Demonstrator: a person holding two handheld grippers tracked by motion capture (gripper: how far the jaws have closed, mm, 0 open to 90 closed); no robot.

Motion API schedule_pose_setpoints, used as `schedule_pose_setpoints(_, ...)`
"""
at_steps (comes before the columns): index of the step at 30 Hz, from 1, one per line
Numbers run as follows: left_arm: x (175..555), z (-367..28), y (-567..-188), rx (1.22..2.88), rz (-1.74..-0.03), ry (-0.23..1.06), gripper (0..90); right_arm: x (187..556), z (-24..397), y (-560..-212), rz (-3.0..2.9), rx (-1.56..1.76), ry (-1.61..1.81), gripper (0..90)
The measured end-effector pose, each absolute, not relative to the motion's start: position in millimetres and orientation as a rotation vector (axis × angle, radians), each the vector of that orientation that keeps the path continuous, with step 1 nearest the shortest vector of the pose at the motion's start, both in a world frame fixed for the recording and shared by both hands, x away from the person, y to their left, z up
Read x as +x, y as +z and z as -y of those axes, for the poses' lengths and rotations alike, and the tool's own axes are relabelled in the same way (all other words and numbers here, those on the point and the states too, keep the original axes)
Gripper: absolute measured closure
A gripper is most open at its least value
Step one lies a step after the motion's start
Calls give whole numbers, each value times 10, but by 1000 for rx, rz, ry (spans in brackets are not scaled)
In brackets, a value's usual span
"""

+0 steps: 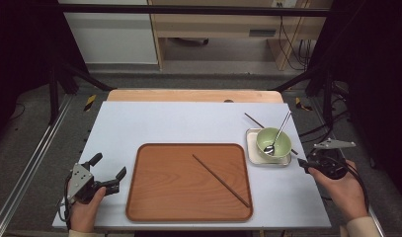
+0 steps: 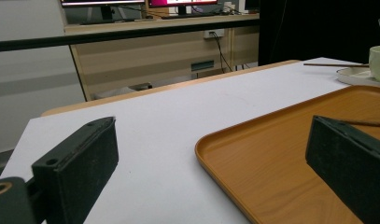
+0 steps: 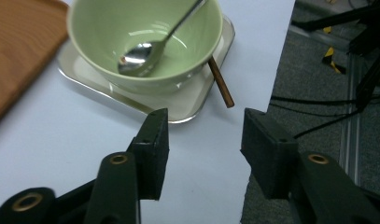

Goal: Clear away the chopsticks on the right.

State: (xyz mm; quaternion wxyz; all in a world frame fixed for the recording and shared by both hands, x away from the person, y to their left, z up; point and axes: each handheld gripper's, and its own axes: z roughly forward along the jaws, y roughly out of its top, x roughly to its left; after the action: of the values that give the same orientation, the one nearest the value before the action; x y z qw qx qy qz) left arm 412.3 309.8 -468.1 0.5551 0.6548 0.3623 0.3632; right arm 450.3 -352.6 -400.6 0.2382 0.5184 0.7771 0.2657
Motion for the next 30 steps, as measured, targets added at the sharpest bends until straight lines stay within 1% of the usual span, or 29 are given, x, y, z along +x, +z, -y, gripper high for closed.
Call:
schedule_pose_setpoints(5, 4130, -3091, -4692, 1557, -853, 857, 24, 4710, 3544, -4187, -2173, 1416, 664, 587)
schedule_pose_setpoints(13, 4134, -3089, -4701, 1564, -854, 858, 25, 4961, 3653, -4340, -2221, 1437, 609, 628)
schedule_pose_setpoints(30, 4139, -3078, -4713, 1571, -857, 857, 27, 5216, 3659, -4468, -2292, 1412, 561, 671)
